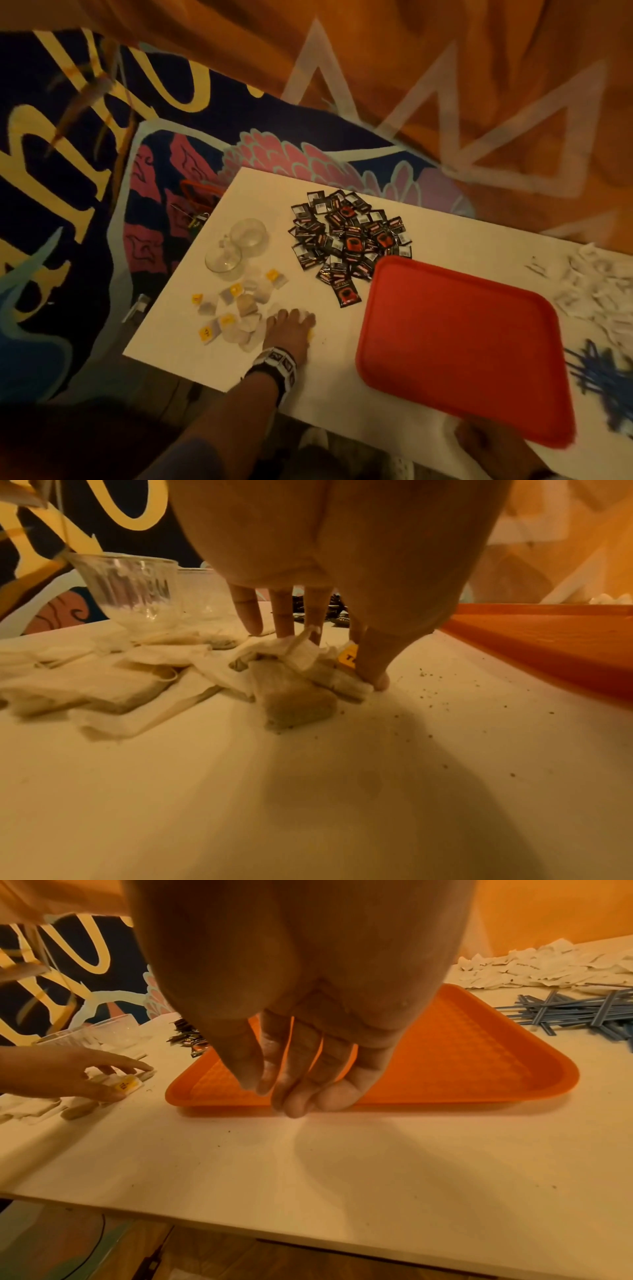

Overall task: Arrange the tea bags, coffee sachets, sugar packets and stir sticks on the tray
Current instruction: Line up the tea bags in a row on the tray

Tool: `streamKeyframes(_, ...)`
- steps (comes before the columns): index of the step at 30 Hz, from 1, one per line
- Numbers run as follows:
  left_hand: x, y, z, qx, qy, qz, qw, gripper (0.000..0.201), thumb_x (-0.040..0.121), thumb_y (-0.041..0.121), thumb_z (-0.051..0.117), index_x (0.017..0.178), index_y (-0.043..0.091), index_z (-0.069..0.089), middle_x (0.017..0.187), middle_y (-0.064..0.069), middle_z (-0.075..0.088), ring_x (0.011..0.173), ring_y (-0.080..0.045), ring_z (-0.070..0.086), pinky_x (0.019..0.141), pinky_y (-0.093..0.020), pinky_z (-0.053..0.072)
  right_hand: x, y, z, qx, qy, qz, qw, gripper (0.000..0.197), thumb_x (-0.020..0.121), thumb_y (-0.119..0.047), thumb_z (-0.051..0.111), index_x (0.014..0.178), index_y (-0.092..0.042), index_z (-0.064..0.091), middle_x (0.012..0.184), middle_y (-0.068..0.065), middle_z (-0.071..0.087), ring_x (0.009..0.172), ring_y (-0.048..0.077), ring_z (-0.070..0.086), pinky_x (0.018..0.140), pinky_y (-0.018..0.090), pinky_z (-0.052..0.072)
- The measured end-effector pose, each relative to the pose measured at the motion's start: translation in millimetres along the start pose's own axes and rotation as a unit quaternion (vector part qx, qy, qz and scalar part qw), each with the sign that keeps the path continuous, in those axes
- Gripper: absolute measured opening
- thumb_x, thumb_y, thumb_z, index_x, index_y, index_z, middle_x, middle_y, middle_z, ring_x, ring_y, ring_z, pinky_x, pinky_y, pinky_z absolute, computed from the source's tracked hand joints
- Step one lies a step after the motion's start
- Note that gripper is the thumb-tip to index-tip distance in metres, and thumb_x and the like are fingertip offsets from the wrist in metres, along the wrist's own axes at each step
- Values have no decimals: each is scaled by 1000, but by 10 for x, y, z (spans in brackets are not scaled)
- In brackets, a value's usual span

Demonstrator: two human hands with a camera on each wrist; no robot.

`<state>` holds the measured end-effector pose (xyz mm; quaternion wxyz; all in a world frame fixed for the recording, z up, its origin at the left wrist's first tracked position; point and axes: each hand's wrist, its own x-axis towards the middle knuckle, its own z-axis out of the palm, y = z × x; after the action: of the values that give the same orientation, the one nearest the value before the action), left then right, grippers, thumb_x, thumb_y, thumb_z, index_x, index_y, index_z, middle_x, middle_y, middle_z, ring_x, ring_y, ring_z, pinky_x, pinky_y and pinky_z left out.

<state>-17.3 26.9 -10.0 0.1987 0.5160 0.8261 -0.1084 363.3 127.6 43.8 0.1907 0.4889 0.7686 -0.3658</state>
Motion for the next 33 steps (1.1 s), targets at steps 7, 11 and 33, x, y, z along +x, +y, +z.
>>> streamKeyframes(7,157,-46,-8,45,-29,60,997,38,98,14,43,133,27,51,133,-4,51,124,-29,45,103,-43,32,-1,-293,65,46,-17,20,999,25,97,-24,53,74,-28,60,76,-8,62,73,4,56,64,15,41)
streamKeyframes(11,187,-61,-19,6,-33,74,997,40,97,8,44,133,21,54,129,-6,52,120,-29,52,102,-41,37,40,-310,58,40,-38,17,998,20,98,-27,53,81,-32,63,86,-10,67,82,2,59,71,16,43)
streamKeyframes(33,-138,1004,-1048,-881,-136,-73,446,18,88,0,51,101,5,62,89,-22,68,85,-33,68,78,-47,61,567,-774,-959,146,8,-160,976,15,91,-20,63,83,-33,64,85,-10,67,85,12,64,82,32,52)
